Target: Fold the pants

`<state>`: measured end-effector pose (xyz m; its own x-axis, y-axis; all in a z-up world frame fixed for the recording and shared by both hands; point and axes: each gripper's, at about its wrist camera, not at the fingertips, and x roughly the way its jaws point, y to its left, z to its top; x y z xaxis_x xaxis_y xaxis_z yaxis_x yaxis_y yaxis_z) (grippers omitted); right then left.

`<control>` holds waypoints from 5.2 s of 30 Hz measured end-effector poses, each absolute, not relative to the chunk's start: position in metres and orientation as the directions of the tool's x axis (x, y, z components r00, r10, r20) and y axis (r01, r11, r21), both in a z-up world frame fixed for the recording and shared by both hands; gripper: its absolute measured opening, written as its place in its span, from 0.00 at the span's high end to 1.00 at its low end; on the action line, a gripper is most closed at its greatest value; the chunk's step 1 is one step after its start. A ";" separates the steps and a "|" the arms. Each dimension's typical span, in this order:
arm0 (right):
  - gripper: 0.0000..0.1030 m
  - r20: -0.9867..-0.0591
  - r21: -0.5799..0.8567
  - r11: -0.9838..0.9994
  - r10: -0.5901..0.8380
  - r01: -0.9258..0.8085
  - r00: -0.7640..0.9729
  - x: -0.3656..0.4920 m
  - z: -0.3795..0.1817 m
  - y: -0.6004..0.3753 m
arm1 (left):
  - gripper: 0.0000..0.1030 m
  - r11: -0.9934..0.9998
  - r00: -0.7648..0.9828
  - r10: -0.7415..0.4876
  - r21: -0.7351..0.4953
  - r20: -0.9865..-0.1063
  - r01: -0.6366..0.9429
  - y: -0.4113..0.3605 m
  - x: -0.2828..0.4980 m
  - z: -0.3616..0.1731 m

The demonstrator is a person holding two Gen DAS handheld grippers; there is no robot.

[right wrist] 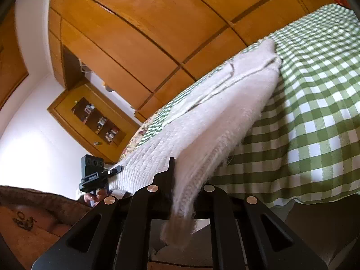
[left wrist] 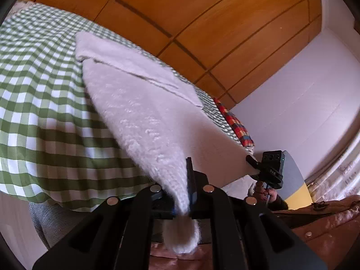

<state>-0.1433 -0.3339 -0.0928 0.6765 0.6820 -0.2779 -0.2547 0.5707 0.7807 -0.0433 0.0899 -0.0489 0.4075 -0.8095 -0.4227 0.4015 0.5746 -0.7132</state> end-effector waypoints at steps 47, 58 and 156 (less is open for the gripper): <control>0.92 -0.167 0.895 0.403 0.700 -0.191 0.694 0.012 -0.080 -0.377 | 0.94 0.447 0.540 -0.763 -0.893 -0.355 0.044 0.152 0.102 -0.075; 0.36 -0.434 0.799 0.600 0.550 0.023 0.714 0.064 -0.113 -0.366 | 0.37 0.616 0.635 -0.617 -0.787 -0.465 0.023 0.142 0.155 -0.075; 0.60 -0.733 0.163 0.983 0.060 0.090 0.677 0.115 -0.111 -0.247 | 0.07 0.978 0.687 -0.202 -0.179 -0.698 0.105 0.002 0.134 -0.069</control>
<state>0.1148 -0.2466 -0.1108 0.6773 0.0598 -0.7333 0.0895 0.9826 0.1628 0.1342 0.0020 -0.0687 0.6870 -0.2015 -0.6981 0.1051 0.9782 -0.1790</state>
